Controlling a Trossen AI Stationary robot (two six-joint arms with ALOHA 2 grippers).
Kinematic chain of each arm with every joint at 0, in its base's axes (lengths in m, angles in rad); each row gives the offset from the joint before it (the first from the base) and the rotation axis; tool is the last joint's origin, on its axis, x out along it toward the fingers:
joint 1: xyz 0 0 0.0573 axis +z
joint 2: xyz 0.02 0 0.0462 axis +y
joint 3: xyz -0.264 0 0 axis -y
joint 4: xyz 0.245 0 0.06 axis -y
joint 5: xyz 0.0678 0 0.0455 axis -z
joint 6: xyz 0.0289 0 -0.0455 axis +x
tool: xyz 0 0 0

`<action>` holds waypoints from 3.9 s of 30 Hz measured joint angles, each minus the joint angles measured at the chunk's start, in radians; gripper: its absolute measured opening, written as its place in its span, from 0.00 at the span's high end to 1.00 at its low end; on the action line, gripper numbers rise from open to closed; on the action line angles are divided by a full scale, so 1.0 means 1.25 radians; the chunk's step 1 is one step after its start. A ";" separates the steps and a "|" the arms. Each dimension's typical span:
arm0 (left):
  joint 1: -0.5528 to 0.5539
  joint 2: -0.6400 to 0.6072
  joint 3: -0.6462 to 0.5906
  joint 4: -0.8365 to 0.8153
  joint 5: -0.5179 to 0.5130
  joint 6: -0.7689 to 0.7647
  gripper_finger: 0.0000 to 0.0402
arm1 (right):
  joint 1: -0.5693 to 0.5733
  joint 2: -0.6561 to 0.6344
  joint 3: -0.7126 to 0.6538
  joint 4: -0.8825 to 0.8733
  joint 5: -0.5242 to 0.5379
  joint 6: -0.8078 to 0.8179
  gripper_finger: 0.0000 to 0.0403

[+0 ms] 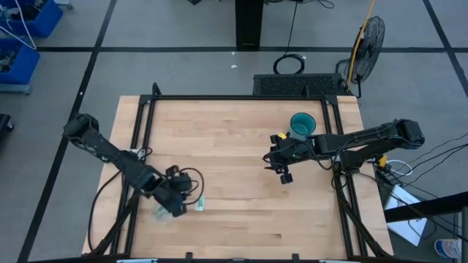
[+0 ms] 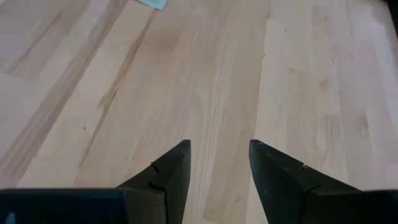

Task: Pick and place Stevia / Truvia into bins
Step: Put the white stevia packet into the transparent bin

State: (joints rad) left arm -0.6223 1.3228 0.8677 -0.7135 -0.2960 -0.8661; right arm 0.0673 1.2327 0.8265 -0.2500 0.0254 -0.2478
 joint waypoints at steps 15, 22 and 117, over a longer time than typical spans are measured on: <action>0.080 0.204 0.000 0.189 0.166 0.131 0.79 | 0.000 0.000 0.000 -0.011 0.000 0.000 0.61; 0.112 0.253 0.001 0.240 0.199 0.189 0.79 | 0.000 0.000 0.000 -0.007 0.000 -0.003 0.61; -0.059 0.067 0.118 -0.204 0.204 -0.022 0.99 | 0.000 0.000 0.000 0.047 0.000 -0.198 0.61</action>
State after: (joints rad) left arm -0.6965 1.4071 1.0153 -0.9682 -0.0416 -0.8931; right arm 0.0669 1.2324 0.8261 -0.1914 0.0250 -0.4950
